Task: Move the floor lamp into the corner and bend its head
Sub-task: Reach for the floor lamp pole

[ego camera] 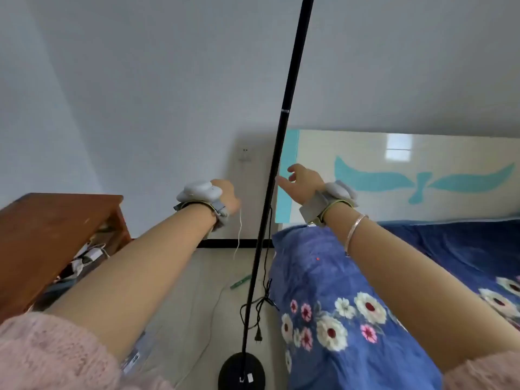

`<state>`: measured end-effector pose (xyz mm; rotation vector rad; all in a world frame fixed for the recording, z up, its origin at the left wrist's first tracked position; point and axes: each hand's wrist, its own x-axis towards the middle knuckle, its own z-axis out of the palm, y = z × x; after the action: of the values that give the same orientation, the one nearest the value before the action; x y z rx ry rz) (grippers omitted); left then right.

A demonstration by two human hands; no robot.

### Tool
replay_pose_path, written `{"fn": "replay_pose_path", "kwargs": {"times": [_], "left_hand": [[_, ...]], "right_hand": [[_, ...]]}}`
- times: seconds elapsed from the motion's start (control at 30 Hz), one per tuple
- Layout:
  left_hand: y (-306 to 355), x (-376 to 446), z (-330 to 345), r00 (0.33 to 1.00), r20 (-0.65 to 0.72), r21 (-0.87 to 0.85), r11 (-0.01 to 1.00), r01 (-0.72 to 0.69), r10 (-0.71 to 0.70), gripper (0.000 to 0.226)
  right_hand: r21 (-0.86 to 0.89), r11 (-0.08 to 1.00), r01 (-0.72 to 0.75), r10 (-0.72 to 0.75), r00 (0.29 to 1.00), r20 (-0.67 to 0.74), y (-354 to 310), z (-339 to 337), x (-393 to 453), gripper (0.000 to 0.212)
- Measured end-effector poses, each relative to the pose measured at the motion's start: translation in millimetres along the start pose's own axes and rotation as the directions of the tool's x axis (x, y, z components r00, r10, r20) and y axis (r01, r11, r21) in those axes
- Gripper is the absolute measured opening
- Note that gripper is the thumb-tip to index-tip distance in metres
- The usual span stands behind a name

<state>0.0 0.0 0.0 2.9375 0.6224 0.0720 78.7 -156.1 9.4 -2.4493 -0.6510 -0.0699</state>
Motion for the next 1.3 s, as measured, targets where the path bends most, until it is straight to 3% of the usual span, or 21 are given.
{"fn": "replay_pose_path", "kwargs": {"times": [0.07,0.13,0.2,0.27,0.37,0.47,0.6,0.77,0.87,1.07,1.3], "left_hand": [[-14,14,8,0.998,0.063,0.053,0.998,-0.018,0.014,0.029],[-32,39,23,0.995,0.098,0.067,0.997,-0.025,0.019,0.033],[-42,66,37,0.988,0.128,0.076,0.993,-0.092,0.081,0.036],[-44,97,50,0.975,0.166,0.068,0.985,-0.16,0.146,0.036],[-35,139,76,0.932,0.273,-0.041,0.97,-0.238,0.24,0.037],[-16,159,110,0.829,0.433,-0.213,0.934,-0.287,0.354,0.037],[18,189,160,0.716,0.511,-0.392,0.87,-0.298,0.475,0.038],[61,217,226,0.568,0.62,-0.466,0.836,-0.29,0.542,0.035],[83,225,250,0.648,0.559,-0.57,0.807,-0.153,0.518,0.014],[128,277,264,0.864,0.425,-0.713,0.688,0.135,0.271,0.04],[83,347,234,0.939,0.338,-0.733,0.644,0.219,0.065,0.041]], "right_hand": [[0.095,0.995,-0.004,0.006,1.0,-0.022,-7,8,20,0.048],[0.204,0.978,0.032,-0.022,0.998,-0.051,-11,19,39,0.03],[0.401,0.915,0.046,-0.041,0.999,-0.022,-10,30,59,0.026],[0.557,0.83,-0.001,-0.026,0.999,0.041,-3,40,81,0.033],[0.648,0.76,-0.054,0.015,0.998,0.065,9,48,108,0.04],[0.762,0.641,-0.096,0.068,0.995,0.069,22,51,126,0.044],[0.851,0.502,-0.153,0.178,0.981,0.072,52,49,156,0.049],[0.899,0.398,-0.184,0.239,0.967,0.092,108,38,199,0.051],[0.904,0.381,-0.194,0.245,0.964,0.104,131,33,223,0.054],[0.898,0.382,-0.219,0.18,0.971,0.16,165,39,304,0.057],[0.912,0.366,-0.184,0.029,0.982,0.186,113,63,395,0.05]]}}
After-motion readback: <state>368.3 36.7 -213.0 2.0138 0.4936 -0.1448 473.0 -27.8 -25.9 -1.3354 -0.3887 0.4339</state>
